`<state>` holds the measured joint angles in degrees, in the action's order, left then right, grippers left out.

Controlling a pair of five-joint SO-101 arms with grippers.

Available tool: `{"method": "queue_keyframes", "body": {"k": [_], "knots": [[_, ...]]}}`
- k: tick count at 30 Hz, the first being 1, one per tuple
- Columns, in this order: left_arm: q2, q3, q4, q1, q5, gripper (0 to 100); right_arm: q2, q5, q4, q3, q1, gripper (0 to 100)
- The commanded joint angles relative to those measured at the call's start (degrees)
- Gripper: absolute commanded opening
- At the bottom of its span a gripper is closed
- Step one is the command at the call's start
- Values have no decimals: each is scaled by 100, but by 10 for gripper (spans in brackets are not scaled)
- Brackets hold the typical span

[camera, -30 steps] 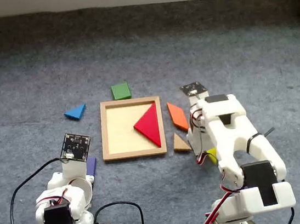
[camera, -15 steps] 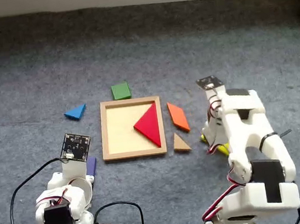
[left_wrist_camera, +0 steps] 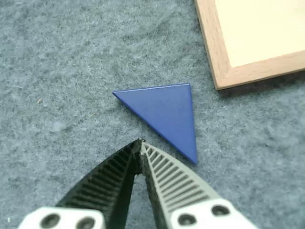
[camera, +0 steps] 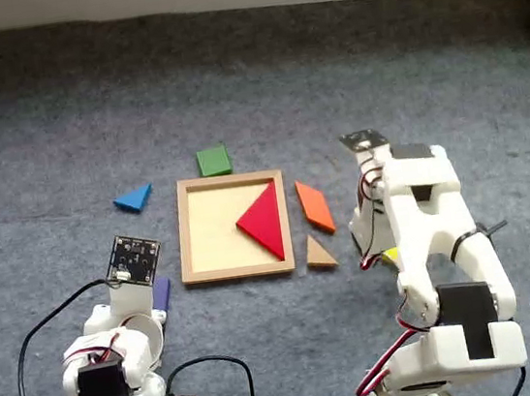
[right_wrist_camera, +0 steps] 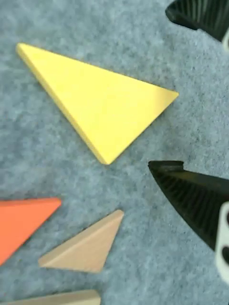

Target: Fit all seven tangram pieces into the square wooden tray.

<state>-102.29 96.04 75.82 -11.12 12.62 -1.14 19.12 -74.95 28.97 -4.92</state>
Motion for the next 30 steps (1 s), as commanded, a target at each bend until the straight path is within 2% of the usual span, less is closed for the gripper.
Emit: {"method": "queue_keyframes", "body": {"k": [1, 7, 12, 23, 30], "knots": [[-145, 110, 26, -22, -18, 6, -84, -422, 22, -338, -321, 410], [-145, 110, 26, -22, -18, 6, -31, -721, 1051, -110, -365, 410], [-145, 110, 26, -22, -18, 6, -40, -738, 1332, 277, -365, 410], [-145, 110, 26, -22, -18, 6, -4, -738, 1437, 338, -374, 408], [-145, 110, 26, -22, -18, 6, 690, -712, 1393, 277, -347, 408]]}}
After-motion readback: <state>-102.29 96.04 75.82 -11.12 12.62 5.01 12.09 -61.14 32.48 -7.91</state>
